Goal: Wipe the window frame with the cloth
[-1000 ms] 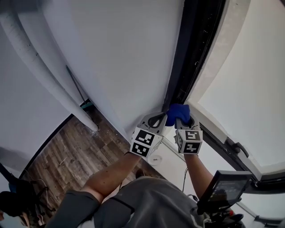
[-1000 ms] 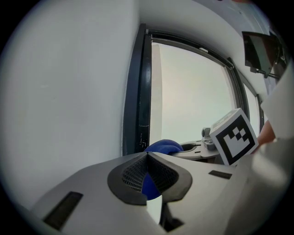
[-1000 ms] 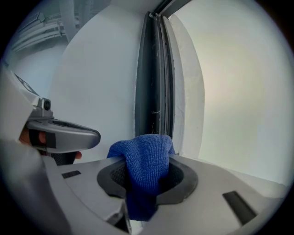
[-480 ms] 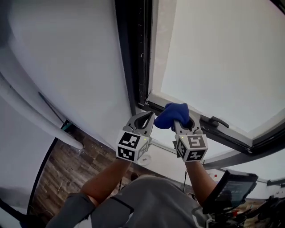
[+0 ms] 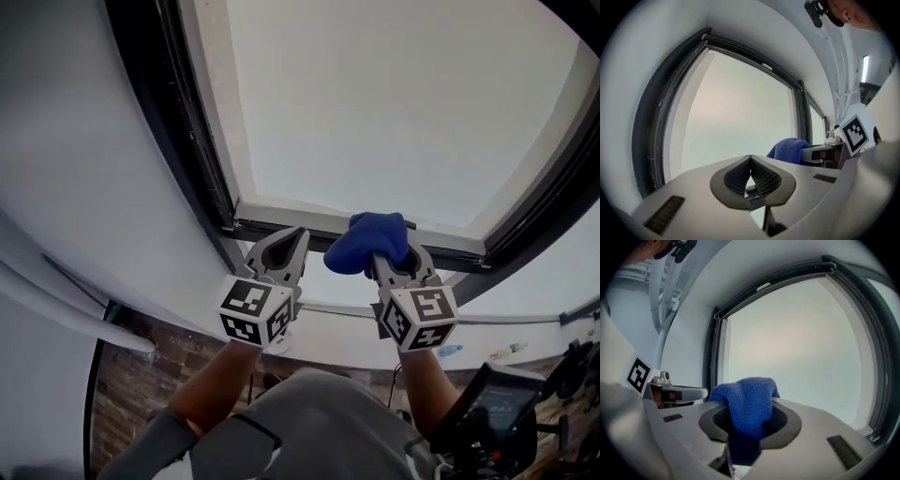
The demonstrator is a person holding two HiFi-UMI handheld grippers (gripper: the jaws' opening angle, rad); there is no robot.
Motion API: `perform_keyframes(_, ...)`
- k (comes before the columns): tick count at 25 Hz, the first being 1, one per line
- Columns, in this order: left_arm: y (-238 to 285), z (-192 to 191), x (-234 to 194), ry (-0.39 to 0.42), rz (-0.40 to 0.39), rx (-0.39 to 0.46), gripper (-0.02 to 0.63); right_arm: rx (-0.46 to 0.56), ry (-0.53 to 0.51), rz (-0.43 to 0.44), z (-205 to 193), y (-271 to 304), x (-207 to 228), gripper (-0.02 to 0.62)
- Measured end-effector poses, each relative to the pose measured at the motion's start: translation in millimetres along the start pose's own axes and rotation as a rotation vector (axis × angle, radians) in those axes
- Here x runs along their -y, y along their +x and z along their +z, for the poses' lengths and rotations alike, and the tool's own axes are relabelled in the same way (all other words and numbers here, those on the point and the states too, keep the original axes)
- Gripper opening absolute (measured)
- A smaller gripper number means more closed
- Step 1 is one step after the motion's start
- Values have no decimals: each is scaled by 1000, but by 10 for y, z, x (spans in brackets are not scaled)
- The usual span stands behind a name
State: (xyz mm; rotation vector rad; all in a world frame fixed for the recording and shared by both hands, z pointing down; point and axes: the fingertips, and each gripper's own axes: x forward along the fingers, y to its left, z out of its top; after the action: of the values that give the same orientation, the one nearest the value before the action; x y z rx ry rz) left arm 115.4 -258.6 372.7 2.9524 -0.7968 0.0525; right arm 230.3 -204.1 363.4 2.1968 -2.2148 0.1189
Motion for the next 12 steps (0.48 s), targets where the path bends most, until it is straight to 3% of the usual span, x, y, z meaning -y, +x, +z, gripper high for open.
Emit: perform_keyframes(12,292,328,810,40,-106,36,9,61,8,-159,336,-912,957,121)
